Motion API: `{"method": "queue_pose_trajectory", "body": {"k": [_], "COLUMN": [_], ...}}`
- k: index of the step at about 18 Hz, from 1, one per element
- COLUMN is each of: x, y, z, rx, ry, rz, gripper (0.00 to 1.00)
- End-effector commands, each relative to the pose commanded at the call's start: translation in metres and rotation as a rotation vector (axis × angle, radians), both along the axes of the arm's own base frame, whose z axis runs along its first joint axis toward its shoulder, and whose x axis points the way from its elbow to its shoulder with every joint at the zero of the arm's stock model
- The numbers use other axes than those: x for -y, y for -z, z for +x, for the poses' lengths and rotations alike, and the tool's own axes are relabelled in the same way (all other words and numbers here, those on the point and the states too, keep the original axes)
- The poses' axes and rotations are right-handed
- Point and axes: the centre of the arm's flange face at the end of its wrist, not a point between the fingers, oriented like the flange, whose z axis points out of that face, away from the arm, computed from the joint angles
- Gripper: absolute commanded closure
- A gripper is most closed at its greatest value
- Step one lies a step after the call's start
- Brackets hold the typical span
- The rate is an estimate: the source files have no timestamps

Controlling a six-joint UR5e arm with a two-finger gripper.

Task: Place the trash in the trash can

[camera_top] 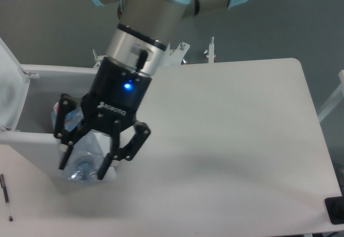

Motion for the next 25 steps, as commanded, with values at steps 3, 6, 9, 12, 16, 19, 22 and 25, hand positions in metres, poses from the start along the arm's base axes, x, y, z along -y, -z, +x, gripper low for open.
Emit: {"method": "queue_pose_trajectory", "body": {"k": [3,6,9,12,16,19,22,25], "x": [0.004,0.01,0.017,0.022,0.022,0.027,0.034,0.046], "y": [0.001,0.005,0.017,0.024,0.027,0.029,0.028,0.023], "z": [0.022,0.032,0.04,0.045,0.041,0.029,0.014,-0.013], "rx": [-0.007,-0.001,-0.039,-0.061,-0.06,-0.054,-0.051,-0.06], "ry": [0.032,0.039,0.081,0.104,0.099,0.078,0.05,0.006], "rz": [-0.005,-0.014,-0.023,-0.03,-0.034,-0.038,-0.04,-0.033], "gripper": [0.49,0.49,0.47,0.36,0.04,0.0,0.0,0.0]}}
